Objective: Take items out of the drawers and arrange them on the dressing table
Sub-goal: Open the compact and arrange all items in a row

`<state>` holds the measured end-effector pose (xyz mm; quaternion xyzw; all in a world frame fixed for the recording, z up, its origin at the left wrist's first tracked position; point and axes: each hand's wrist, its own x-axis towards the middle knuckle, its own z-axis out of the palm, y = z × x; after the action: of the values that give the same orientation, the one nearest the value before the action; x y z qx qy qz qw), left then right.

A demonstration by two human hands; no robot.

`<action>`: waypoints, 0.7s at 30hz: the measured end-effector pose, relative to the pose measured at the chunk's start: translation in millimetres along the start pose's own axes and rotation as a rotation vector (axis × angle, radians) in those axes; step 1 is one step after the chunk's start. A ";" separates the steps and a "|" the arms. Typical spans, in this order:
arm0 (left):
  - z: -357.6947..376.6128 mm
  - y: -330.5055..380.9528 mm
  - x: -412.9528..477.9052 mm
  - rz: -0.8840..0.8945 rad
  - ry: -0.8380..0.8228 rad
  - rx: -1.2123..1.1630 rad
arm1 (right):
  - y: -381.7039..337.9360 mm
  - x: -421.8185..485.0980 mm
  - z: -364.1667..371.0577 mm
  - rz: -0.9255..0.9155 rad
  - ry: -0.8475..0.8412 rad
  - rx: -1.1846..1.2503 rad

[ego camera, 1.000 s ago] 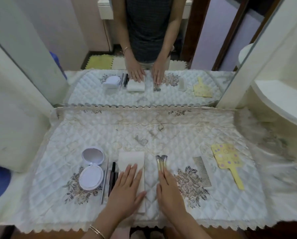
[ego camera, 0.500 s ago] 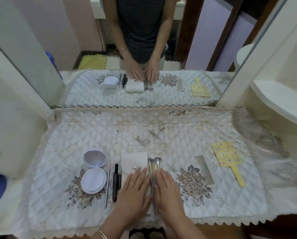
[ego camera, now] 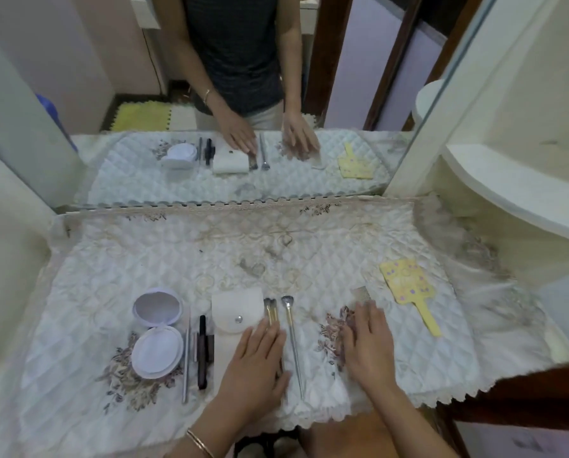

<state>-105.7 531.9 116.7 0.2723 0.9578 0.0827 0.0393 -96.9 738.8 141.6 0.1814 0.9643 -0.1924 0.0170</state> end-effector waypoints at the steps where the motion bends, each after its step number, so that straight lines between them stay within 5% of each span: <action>1: -1.4 3.4 1.0 0.005 -0.020 -0.016 | 8.1 5.6 -4.1 0.037 -0.064 -0.009; 21: 1.6 12.6 7.4 -0.004 -0.139 -0.082 | -33.5 -41.9 14.1 -0.264 -0.360 0.190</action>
<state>-105.3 546.6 117.2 0.2736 0.9491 0.1027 0.1172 -70.3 690.3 145.0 0.0174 0.9386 -0.3120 0.1463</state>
